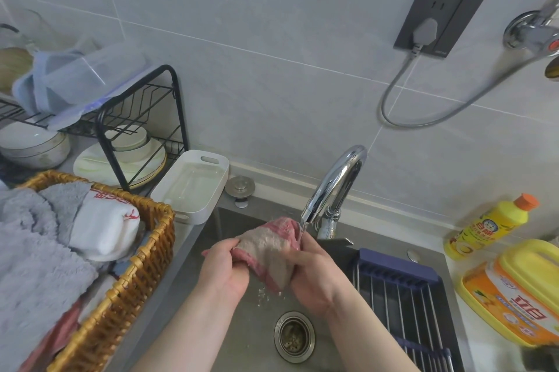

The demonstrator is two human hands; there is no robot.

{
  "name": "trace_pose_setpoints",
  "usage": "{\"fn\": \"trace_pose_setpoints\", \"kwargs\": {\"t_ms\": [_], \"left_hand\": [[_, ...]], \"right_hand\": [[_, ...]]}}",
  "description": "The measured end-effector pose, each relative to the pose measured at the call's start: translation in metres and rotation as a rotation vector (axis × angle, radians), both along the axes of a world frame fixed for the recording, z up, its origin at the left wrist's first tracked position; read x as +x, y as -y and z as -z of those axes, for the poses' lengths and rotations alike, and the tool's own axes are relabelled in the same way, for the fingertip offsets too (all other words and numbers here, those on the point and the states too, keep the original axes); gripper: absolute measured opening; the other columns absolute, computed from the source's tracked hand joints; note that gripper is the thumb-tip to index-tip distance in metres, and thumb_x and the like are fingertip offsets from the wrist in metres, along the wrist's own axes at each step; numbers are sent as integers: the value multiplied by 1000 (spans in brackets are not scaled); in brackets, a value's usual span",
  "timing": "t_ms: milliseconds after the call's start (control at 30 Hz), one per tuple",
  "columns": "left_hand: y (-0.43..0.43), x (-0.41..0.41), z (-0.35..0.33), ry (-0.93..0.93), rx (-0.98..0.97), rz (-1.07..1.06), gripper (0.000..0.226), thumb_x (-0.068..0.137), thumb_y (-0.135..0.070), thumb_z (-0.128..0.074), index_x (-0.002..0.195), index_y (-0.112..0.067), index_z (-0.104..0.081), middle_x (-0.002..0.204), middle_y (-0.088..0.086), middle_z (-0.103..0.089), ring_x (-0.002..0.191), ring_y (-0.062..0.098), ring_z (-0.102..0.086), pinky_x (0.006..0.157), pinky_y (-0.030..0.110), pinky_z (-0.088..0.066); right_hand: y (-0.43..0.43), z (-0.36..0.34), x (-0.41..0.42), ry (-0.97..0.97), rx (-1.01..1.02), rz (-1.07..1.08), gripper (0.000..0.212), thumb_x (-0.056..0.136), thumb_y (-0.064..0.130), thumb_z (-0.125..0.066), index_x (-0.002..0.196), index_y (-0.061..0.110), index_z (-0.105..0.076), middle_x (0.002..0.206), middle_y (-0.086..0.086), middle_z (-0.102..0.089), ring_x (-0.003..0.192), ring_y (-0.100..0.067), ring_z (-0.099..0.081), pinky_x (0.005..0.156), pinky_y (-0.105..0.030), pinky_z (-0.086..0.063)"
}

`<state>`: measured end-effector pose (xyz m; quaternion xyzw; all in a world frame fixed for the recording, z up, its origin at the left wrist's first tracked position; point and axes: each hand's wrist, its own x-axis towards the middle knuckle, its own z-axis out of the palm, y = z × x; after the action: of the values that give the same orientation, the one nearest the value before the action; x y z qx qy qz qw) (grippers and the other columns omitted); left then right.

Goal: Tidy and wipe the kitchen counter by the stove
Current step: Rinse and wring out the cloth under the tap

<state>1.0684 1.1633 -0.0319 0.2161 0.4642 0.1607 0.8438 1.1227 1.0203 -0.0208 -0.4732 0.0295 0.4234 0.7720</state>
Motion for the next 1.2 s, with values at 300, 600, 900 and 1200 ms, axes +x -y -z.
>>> {"fn": "trace_pose_setpoints", "kwargs": {"t_ms": [300,600,900,1200], "left_hand": [[10,1,1,51,-17,39,18,91,11,-42,97,3,-57,106,23,-64,94,30,-65,79,39,-52],[11,-6,6,105,-55,88,38,90,9,-39,119,-2,-60,104,21,-70,94,32,-66,74,43,-51],[3,-11,3,100,43,263,64,66,13,-31,128,11,-49,112,27,-61,104,43,-59,97,54,-45],[35,-5,10,-103,223,341,22,93,-25,-62,96,-5,-68,89,19,-75,66,25,-70,71,37,-48]], "right_hand": [[-5,-11,0,212,-509,236,48,100,44,-47,89,3,-69,84,-23,-74,79,-42,-71,74,-61,-57],[12,0,2,-43,-128,103,29,82,-14,-42,91,5,-63,105,-27,-64,96,-41,-62,95,-68,-41],[7,-2,-7,-288,-166,90,36,91,31,-65,109,1,-71,110,-20,-72,106,-39,-68,100,-57,-47],[8,-4,-10,146,-224,173,21,91,-6,-56,98,7,-71,85,-16,-71,70,-24,-64,67,-32,-51]]}}
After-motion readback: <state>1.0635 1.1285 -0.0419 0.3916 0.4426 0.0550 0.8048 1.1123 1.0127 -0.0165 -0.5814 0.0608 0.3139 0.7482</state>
